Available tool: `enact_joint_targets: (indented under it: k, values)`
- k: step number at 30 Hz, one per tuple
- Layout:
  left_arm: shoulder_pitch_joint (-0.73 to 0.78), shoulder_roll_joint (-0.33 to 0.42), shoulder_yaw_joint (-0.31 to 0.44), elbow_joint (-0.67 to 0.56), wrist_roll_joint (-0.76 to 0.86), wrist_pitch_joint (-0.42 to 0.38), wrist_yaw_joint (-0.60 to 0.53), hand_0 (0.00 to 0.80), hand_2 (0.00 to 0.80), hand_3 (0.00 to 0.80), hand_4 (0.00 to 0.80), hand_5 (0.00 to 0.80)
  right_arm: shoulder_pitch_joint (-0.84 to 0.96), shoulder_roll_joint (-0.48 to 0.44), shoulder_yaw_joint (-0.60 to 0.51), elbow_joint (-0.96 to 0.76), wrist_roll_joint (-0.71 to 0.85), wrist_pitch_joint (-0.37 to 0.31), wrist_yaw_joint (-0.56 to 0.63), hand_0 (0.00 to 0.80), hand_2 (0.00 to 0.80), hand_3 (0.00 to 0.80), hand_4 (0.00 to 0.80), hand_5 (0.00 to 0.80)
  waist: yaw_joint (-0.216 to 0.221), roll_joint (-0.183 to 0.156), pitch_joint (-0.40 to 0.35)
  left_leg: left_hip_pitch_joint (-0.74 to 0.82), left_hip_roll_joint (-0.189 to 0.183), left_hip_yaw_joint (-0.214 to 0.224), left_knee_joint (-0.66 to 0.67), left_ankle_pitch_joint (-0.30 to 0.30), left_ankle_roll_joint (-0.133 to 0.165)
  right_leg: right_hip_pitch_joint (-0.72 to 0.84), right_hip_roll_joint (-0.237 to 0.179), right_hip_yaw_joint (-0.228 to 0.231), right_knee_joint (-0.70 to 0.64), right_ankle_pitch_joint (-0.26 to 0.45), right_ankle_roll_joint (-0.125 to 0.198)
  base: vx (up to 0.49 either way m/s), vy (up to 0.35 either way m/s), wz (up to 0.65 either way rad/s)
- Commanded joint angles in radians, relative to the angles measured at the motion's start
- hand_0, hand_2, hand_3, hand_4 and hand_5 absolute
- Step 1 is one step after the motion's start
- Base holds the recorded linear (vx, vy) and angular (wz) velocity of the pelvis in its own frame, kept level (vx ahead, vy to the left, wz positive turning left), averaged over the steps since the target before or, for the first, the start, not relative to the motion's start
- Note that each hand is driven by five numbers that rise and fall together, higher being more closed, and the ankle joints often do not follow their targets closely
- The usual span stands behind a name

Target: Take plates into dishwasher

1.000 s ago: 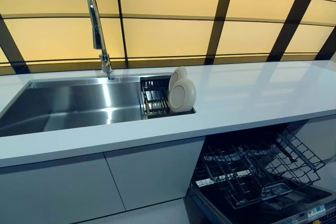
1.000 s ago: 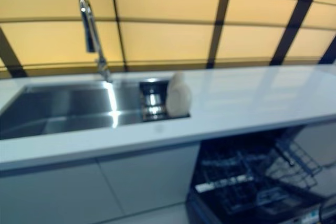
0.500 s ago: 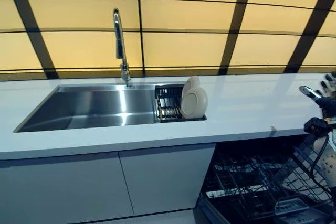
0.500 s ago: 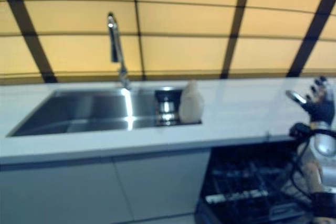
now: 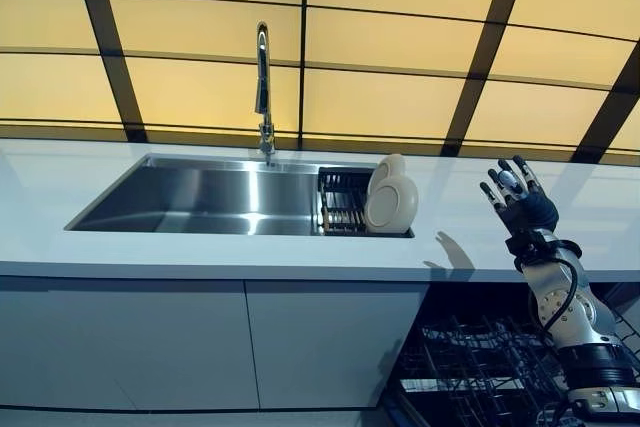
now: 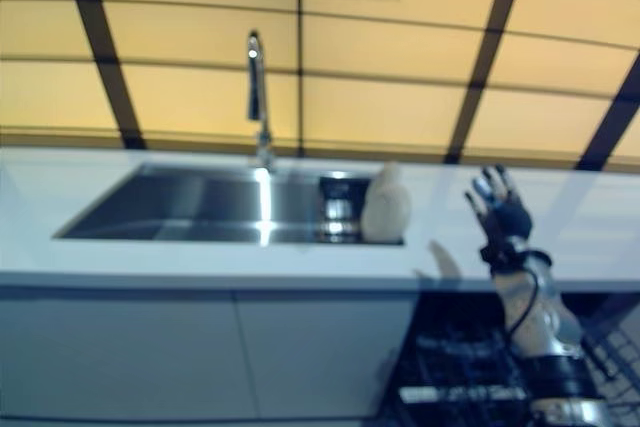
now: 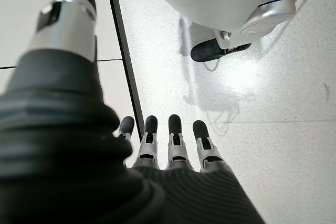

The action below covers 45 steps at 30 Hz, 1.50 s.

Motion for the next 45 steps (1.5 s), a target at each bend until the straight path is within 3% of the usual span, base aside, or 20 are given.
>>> enact_joint_targets:
  k: [1,7,15,19,24,28,31,33,35,38,41,42,45]
  values:
    - [-0.073,0.018,-0.025,0.041,-0.001,-0.007,0.029,0.0,0.0,0.0,0.0,0.0,-0.115,-0.004,-0.028,-0.032,-0.014,-0.063,-0.03,0.0,0.0,0.0,0.0,0.0,0.041,0.0,-0.001,0.064,0.013,0.011,0.007,-0.059,0.021,-0.051,0.009,-0.024,0.011,0.072,-0.034,0.015,-0.05,0.01]
    - [-0.07,0.016,-0.02,0.037,-0.011,-0.01,0.029,0.0,0.0,0.0,0.0,0.0,-0.116,-0.033,-0.041,-0.056,-0.073,-0.106,-0.091,0.0,0.0,0.0,0.0,0.0,0.038,0.003,0.003,0.066,0.023,0.001,0.021,-0.055,0.015,-0.048,0.02,-0.021,0.027,0.055,-0.048,0.012,-0.067,0.04]
    - [-0.054,0.01,-0.016,0.022,-0.009,-0.005,0.034,0.0,0.0,0.0,0.0,0.0,-0.095,-0.065,-0.065,-0.104,-0.077,-0.092,-0.114,0.0,0.0,0.0,0.0,0.0,0.031,0.001,0.007,0.045,0.039,-0.026,0.092,-0.072,0.006,-0.057,0.029,0.008,0.056,0.038,-0.068,0.037,-0.081,0.01]
    - [-0.039,0.007,-0.003,0.011,-0.016,-0.008,0.048,0.0,0.0,0.0,0.0,0.0,-0.089,-0.071,-0.051,-0.123,-0.071,-0.092,-0.11,0.0,0.0,0.0,0.0,0.0,0.038,-0.013,0.028,-0.008,0.044,-0.072,0.243,-0.067,0.004,-0.075,0.036,0.039,0.087,0.028,-0.089,0.032,-0.136,0.0]
    - [-0.033,0.002,0.014,0.004,-0.039,-0.015,0.044,0.0,0.0,0.0,0.0,0.0,-0.126,-0.068,-0.018,-0.105,-0.074,-0.109,-0.106,0.0,0.0,0.0,0.0,0.0,0.05,-0.017,0.062,-0.08,0.015,-0.102,0.394,-0.049,0.025,-0.079,0.057,0.061,0.119,0.008,-0.119,0.02,-0.099,0.08]
    - [-0.037,0.0,0.001,-0.004,-0.038,-0.009,0.045,0.0,0.0,0.0,0.0,0.0,-0.137,-0.07,-0.017,-0.112,-0.09,-0.114,-0.117,0.0,0.0,0.0,0.0,0.0,0.064,-0.008,0.074,-0.101,-0.002,-0.104,0.32,-0.042,0.027,-0.072,0.065,0.057,0.141,-0.012,-0.115,0.082,-0.018,0.15]
    - [-0.04,0.0,-0.013,-0.004,-0.041,-0.011,0.051,0.0,0.0,0.0,0.0,0.0,-0.146,-0.074,-0.02,-0.111,-0.092,-0.113,-0.125,0.0,0.0,0.0,0.0,0.0,0.083,0.004,0.077,-0.13,-0.001,-0.09,0.194,0.014,0.01,-0.048,0.071,0.05,0.143,-0.036,-0.11,0.228,0.002,-0.05]
    - [-0.029,0.001,-0.025,0.009,-0.046,-0.03,0.053,0.0,0.0,0.0,0.0,0.0,-0.148,-0.082,-0.023,-0.094,-0.082,-0.108,-0.11,0.0,0.0,0.0,0.0,0.0,0.115,0.025,0.078,-0.208,-0.008,-0.104,0.083,0.141,-0.011,0.013,0.092,0.075,0.124,-0.061,-0.106,0.359,0.011,-0.12]
    - [-0.021,0.001,-0.025,0.01,-0.056,-0.034,0.053,0.0,0.0,0.0,0.0,0.0,-0.148,-0.086,-0.023,-0.085,-0.075,-0.104,-0.098,0.0,0.0,0.0,0.0,0.0,0.125,0.032,0.077,-0.227,-0.008,-0.096,0.054,0.184,-0.016,0.04,0.1,0.089,0.117,-0.072,-0.108,0.252,0.024,-0.14]
    - [-0.002,-0.003,-0.018,0.015,-0.068,-0.028,0.049,0.0,0.0,0.0,0.0,0.0,-0.139,-0.091,-0.024,-0.084,-0.063,-0.088,-0.077,0.0,0.0,0.0,0.0,0.0,0.135,0.054,0.07,-0.271,-0.006,-0.036,0.048,0.238,-0.02,0.096,0.121,0.104,0.124,-0.127,-0.117,0.363,0.076,-0.15]
    - [0.001,-0.001,-0.01,0.028,-0.069,-0.019,0.045,0.0,0.0,0.0,0.0,0.0,-0.124,-0.089,-0.026,-0.088,-0.063,-0.085,-0.067,0.0,0.0,0.0,0.0,0.0,0.144,0.051,0.062,-0.28,-0.019,-0.042,0.063,0.215,-0.012,0.113,0.115,0.107,0.132,-0.153,-0.119,0.368,0.089,0.03]
    - [0.012,0.004,0.002,0.043,-0.056,-0.011,0.039,0.0,0.0,0.0,0.0,0.0,-0.111,-0.074,-0.021,-0.086,-0.07,-0.09,-0.063,0.0,0.0,0.0,0.0,0.0,0.158,0.037,0.052,-0.271,-0.04,-0.072,0.074,0.132,0.014,0.122,0.087,0.1,0.148,-0.164,-0.107,0.378,0.103,-0.5]
    - [0.02,0.011,0.01,0.058,-0.039,-0.016,0.034,0.0,0.0,0.0,0.0,0.0,-0.086,-0.061,-0.029,-0.096,-0.073,-0.098,-0.061,0.0,0.0,0.0,0.0,0.0,0.164,0.021,0.045,-0.268,-0.056,-0.101,0.118,0.083,0.034,0.127,0.059,0.094,0.167,-0.171,-0.093,0.374,0.127,-0.51]
